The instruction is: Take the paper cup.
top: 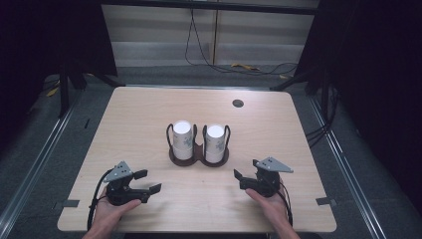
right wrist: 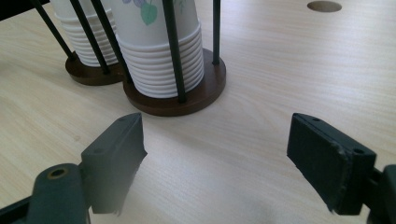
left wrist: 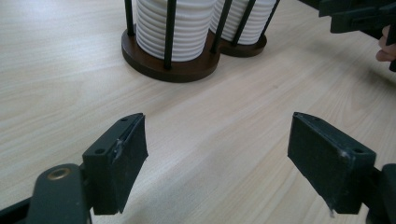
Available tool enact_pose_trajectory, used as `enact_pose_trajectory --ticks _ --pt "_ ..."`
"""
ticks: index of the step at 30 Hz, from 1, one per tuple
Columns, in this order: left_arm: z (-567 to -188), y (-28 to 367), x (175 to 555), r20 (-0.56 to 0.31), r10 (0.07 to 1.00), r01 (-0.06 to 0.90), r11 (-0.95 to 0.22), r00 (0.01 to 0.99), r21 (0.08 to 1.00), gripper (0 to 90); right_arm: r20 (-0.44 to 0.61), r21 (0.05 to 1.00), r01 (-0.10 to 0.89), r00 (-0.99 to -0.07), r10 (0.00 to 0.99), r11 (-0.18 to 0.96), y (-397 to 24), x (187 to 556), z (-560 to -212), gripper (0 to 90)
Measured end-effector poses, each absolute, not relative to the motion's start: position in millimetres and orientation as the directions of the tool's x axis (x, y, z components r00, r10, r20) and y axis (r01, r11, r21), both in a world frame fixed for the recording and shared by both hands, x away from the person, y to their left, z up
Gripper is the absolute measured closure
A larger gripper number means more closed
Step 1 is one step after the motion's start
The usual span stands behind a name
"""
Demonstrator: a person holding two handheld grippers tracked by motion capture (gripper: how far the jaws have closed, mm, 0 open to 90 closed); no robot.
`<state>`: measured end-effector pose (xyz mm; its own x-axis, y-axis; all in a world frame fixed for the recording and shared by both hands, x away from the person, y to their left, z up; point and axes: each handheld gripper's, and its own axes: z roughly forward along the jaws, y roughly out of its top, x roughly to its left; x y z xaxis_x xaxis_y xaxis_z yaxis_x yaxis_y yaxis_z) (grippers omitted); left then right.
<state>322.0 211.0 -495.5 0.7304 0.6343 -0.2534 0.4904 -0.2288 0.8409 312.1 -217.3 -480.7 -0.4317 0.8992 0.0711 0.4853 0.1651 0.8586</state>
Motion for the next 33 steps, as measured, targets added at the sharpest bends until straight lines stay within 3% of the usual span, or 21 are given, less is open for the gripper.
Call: enact_pose_trajectory --ticks 8,12,15,33 --pt "-497 208 325 -0.271 0.614 0.501 -0.236 0.741 0.833 21.1 0.101 0.844 0.512 -0.442 0.891 0.158 -221 312 -479 19.7" --pt "-497 205 325 -0.287 0.6 0.514 -0.246 0.747 0.822 21.1 0.115 0.844 0.507 -0.49 0.864 0.175 -218 311 -478 28.0" --pt "-497 201 321 -0.308 0.59 0.528 -0.242 0.746 0.814 21.0 0.118 0.845 0.502 -0.512 0.851 0.185 -216 312 -476 27.6" --pt "-493 199 319 -0.23 0.577 0.474 -0.317 0.784 0.822 21.1 0.138 0.821 0.511 -0.612 0.778 0.256 -207 315 -459 35.2"
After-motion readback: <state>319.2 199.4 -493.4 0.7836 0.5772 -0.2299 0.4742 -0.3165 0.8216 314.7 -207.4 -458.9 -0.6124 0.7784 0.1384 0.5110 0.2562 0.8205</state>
